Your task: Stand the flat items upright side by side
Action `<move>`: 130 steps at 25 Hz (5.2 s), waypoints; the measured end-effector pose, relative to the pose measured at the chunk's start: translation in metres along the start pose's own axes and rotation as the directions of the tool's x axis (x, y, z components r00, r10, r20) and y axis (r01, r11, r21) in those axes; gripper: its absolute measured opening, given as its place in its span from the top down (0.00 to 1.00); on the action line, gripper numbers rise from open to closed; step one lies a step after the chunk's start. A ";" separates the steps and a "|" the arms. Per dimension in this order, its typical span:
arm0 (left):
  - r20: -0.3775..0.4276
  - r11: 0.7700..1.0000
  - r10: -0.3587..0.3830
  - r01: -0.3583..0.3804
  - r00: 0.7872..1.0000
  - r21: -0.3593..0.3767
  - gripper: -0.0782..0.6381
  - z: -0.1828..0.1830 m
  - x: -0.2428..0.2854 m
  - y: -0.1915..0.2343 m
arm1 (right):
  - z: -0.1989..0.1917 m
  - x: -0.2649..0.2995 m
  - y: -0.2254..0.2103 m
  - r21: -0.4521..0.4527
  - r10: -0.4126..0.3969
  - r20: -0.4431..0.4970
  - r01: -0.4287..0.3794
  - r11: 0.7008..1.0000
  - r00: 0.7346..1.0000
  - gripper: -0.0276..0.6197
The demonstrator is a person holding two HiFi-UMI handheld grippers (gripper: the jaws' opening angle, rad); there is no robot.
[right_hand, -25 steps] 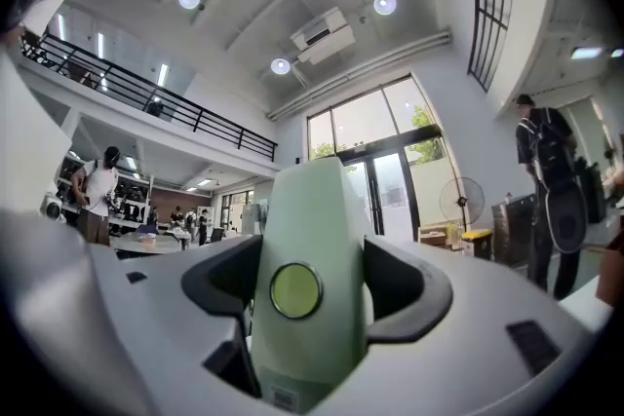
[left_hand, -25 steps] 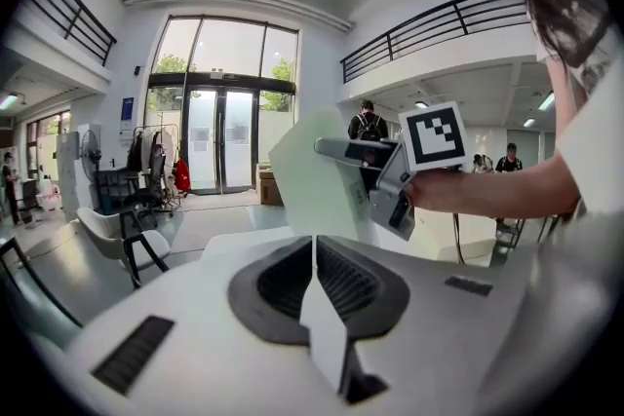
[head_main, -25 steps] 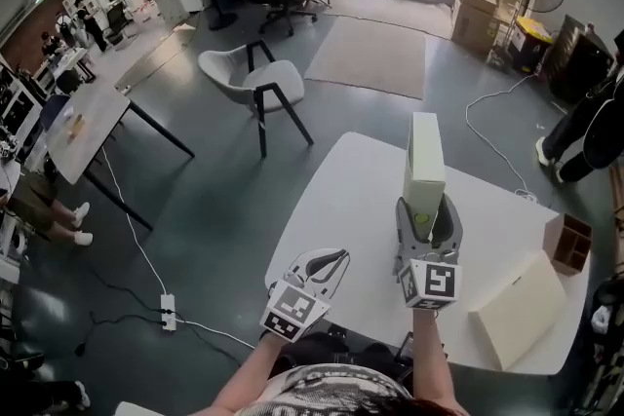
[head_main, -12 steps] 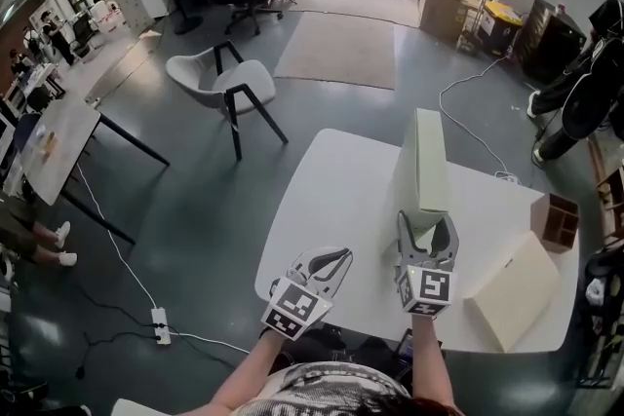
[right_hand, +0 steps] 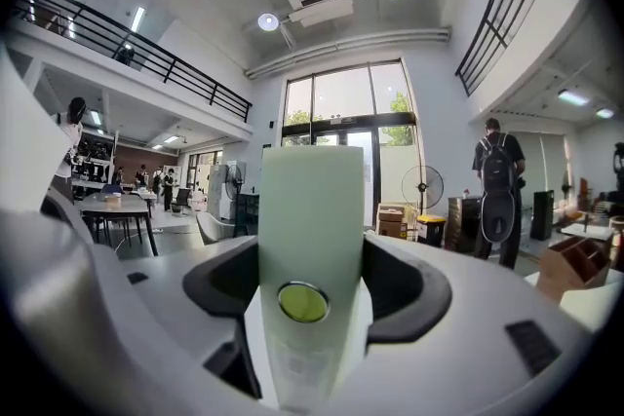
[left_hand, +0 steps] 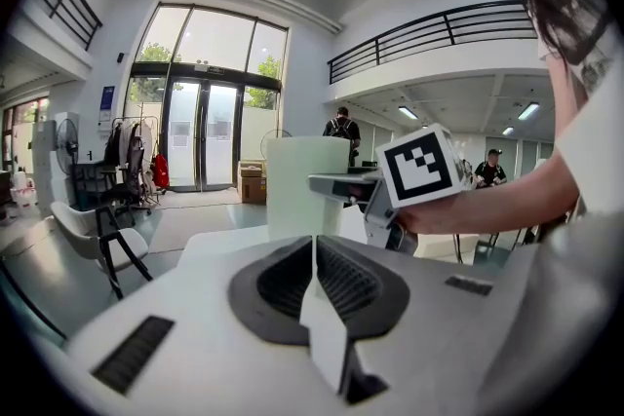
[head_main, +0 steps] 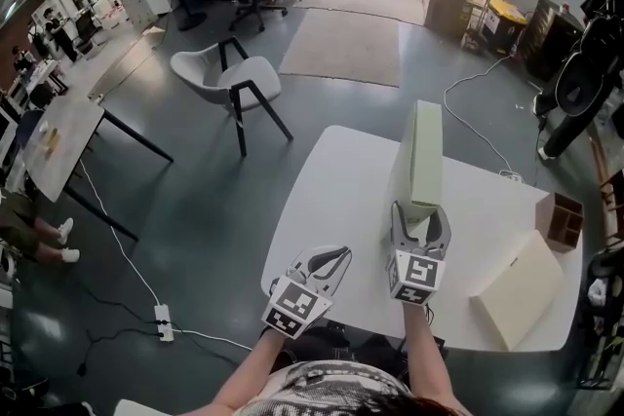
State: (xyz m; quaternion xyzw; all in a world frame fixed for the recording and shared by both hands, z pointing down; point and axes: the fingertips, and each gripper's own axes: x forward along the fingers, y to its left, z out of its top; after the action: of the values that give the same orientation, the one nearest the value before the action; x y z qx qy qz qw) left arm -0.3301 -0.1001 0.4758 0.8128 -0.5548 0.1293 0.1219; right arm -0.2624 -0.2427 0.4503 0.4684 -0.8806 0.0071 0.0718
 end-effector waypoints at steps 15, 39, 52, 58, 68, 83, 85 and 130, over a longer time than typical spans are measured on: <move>0.000 1.000 0.014 -0.014 1.000 -0.016 0.86 -0.004 -0.012 0.007 | 0.011 0.000 0.014 -0.007 0.038 0.013 -0.038 0.999 0.999 0.44; -0.019 0.973 -0.224 0.224 0.974 0.055 0.86 0.011 0.046 -0.140 | -0.038 -0.140 -0.115 0.076 -0.086 -0.102 0.094 0.993 0.991 0.45; -0.116 0.891 -0.422 0.435 0.899 0.129 0.86 -0.002 0.131 -0.322 | -0.126 -0.282 -0.282 0.278 -0.216 -0.241 0.281 0.919 0.946 0.45; -0.192 0.858 -0.467 0.495 0.863 0.137 0.69 -0.023 0.171 -0.374 | -0.183 -0.339 -0.340 0.404 -0.262 -0.331 0.387 0.829 0.906 0.45; -0.333 0.886 -0.424 0.462 0.842 0.039 0.50 -0.066 0.240 -0.382 | -0.259 -0.364 -0.376 0.652 -0.148 -0.425 0.416 0.634 0.893 0.33; -0.478 0.837 -0.546 0.444 0.688 -0.319 0.35 -0.112 0.285 -0.351 | -0.280 -0.351 -0.398 0.711 -0.091 -0.445 0.413 0.569 0.891 0.29; -0.462 0.815 -0.578 0.441 0.673 -0.377 0.35 -0.116 0.284 -0.352 | -0.278 -0.347 -0.415 0.710 -0.109 -0.442 0.422 0.563 0.890 0.29; -0.508 0.772 -0.561 0.634 0.654 -0.036 0.36 -0.090 0.287 -0.355 | -0.228 -0.264 -0.513 0.859 -0.121 -0.162 0.200 0.471 0.979 0.46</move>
State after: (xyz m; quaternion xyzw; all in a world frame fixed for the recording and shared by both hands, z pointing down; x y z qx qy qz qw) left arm 0.0956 -0.1931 0.6393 0.8957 -0.1947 0.3233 0.2350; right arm 0.3341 -0.2955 0.6126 0.5198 -0.7041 0.4630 -0.1400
